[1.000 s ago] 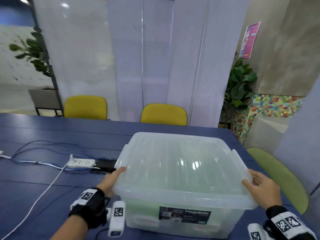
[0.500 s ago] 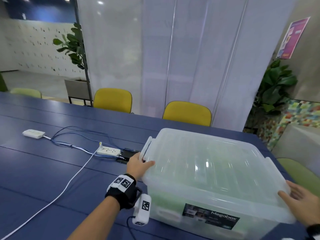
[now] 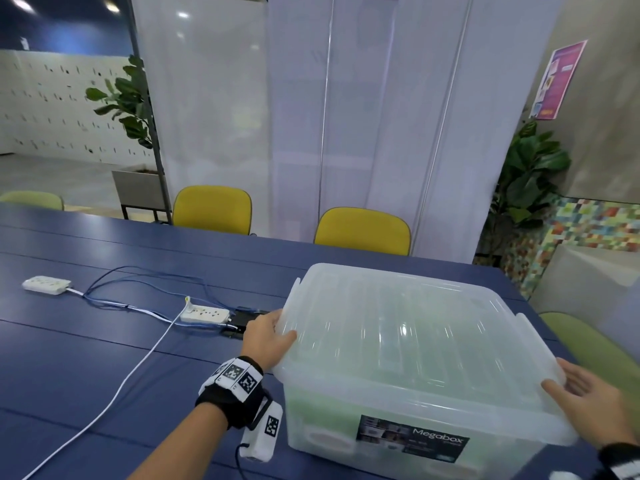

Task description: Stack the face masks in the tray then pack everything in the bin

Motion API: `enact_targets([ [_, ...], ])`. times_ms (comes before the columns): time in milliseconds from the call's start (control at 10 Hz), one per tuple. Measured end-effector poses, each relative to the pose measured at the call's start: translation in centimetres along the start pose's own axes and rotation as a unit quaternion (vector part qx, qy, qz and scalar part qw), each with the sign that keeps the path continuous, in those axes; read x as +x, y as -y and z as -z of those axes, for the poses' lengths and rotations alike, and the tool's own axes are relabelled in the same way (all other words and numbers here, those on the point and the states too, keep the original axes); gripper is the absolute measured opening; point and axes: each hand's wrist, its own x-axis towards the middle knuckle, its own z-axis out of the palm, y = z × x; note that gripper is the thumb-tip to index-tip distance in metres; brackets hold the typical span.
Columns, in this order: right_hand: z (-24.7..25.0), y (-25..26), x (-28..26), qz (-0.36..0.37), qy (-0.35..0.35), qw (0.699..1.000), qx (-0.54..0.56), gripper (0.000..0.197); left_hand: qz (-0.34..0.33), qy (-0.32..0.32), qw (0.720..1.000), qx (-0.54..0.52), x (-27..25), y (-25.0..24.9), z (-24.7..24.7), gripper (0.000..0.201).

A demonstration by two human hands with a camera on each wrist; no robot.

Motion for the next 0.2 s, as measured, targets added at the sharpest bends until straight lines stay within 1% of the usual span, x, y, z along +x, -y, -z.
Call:
enact_targets([
  [100,0.3,-0.9,0.72,0.003,0.013,1.0,-0.009,0.042,-0.006,-0.001,1.0,0.027,0.38,-0.3,-0.11,0.053],
  [200,0.19,-1.58,1.47,-0.017,0.005,1.0,-0.011,0.041,0.003,-0.017,1.0,0.001,0.08,0.51,-0.44,0.042],
])
